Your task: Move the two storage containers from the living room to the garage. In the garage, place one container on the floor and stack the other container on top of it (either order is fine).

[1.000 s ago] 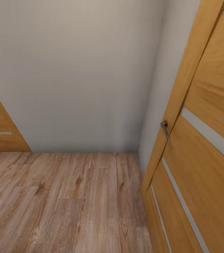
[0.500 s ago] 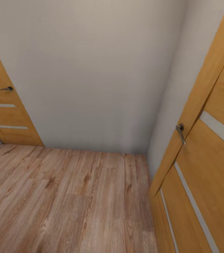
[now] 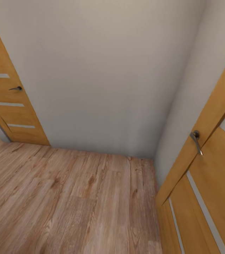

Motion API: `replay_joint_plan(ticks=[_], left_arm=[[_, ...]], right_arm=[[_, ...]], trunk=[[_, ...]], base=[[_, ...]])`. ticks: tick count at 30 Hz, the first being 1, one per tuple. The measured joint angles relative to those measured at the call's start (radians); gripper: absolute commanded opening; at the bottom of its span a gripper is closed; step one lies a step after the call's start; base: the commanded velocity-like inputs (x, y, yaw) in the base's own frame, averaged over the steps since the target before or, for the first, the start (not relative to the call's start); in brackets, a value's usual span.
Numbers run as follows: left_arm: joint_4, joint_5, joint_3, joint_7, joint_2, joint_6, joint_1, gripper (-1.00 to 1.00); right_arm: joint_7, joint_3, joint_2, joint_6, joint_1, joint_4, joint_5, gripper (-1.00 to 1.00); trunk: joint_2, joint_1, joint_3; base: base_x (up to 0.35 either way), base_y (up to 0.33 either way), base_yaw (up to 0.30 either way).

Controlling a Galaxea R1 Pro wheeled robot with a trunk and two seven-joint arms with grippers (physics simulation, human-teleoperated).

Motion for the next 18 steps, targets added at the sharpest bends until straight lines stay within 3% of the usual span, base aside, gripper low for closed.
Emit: replay_joint_plan(ticks=[18], left_arm=[[0.000,0.000,0.000,0.000,0.001,0.000,0.000,1.00]], right_arm=[[0.000,0.000,0.000,0.000,0.000,0.000,0.000,1.00]], trunk=[[0.000,0.000,0.000]], base=[[0.320,0.000,0.000]])
